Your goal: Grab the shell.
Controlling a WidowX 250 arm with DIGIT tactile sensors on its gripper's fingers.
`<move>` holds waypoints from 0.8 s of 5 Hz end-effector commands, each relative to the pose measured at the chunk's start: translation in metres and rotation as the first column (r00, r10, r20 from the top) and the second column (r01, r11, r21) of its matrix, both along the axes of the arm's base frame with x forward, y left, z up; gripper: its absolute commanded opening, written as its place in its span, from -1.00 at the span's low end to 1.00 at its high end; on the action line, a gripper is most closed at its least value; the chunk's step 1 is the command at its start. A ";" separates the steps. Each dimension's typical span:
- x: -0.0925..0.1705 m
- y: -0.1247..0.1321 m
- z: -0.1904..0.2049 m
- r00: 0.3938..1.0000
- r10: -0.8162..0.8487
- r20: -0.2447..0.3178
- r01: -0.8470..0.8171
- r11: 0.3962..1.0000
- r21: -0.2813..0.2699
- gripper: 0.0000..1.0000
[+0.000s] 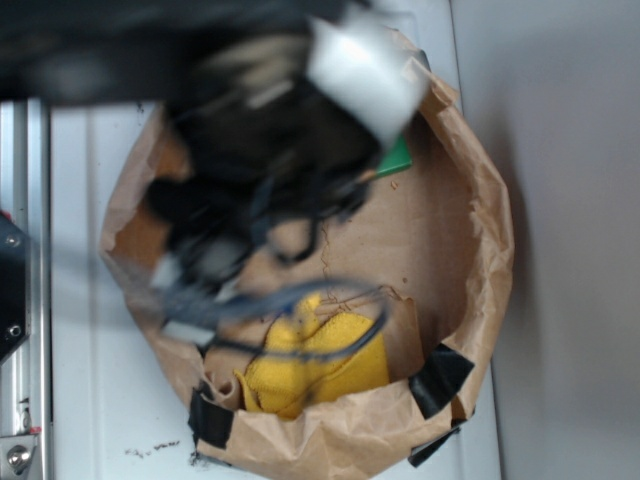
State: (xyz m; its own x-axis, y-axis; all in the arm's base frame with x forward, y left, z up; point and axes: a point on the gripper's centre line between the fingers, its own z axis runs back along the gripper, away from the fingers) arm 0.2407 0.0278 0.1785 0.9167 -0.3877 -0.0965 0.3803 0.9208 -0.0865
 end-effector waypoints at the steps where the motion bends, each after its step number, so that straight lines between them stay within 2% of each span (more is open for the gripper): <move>1: 0.034 -0.005 0.057 0.993 0.004 0.122 0.008 0.995 -0.099 1.00; 3: 0.034 -0.005 0.057 0.993 0.004 0.122 0.008 0.995 -0.099 1.00; 4: 0.037 0.002 0.007 0.984 -0.065 0.166 0.074 0.996 -0.050 1.00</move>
State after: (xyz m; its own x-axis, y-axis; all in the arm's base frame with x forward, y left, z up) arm 0.2775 0.0311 0.1711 0.8863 -0.4624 0.0274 0.4625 0.8803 -0.1056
